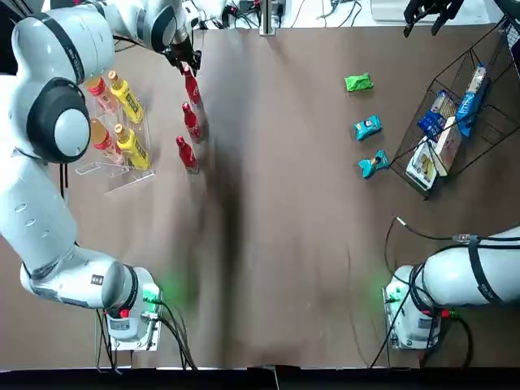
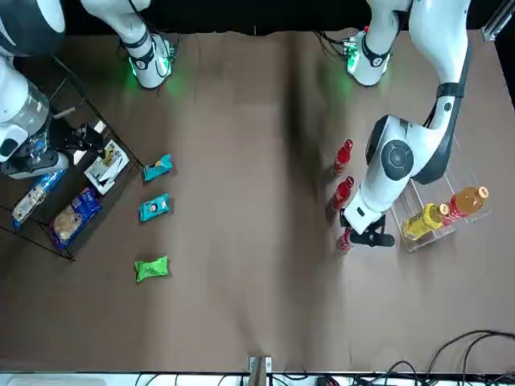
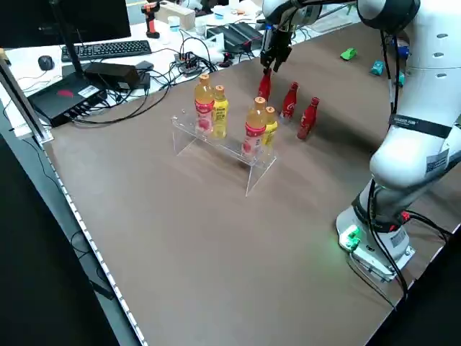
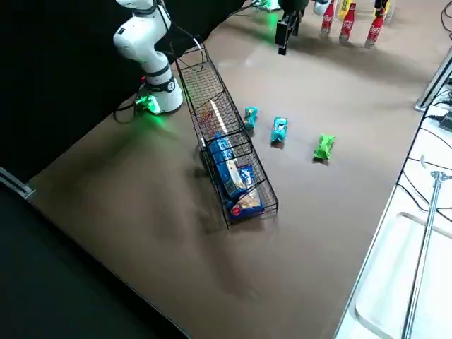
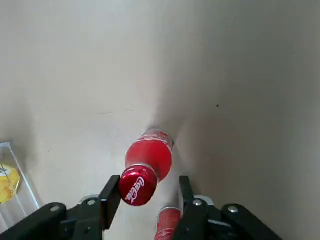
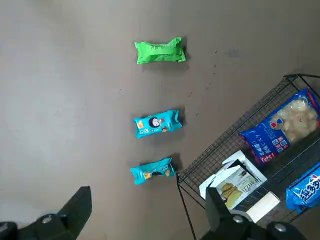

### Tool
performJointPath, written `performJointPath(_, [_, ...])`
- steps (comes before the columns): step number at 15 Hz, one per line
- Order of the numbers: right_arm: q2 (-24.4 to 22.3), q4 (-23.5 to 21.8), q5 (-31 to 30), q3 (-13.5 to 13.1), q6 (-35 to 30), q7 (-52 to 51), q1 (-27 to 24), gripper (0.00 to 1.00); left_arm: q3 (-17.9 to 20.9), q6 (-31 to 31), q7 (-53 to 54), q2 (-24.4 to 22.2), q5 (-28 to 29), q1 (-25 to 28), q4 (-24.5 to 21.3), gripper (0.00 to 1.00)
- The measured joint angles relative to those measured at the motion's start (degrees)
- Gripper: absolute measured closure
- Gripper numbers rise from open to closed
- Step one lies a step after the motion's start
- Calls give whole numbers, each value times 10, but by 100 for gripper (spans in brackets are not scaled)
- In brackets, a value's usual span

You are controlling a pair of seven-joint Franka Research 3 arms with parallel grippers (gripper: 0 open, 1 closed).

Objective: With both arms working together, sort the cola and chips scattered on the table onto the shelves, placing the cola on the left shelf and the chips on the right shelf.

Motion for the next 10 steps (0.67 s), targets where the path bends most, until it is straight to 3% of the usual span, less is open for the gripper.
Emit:
performJointPath(6, [0,0,0,-1,11,0,2,0,2,0,-1,2,18,0,0,50])
performJointPath(10, [0,0,0,-2,17,0,2,0,2,0,-1,4,21,1,0,60])
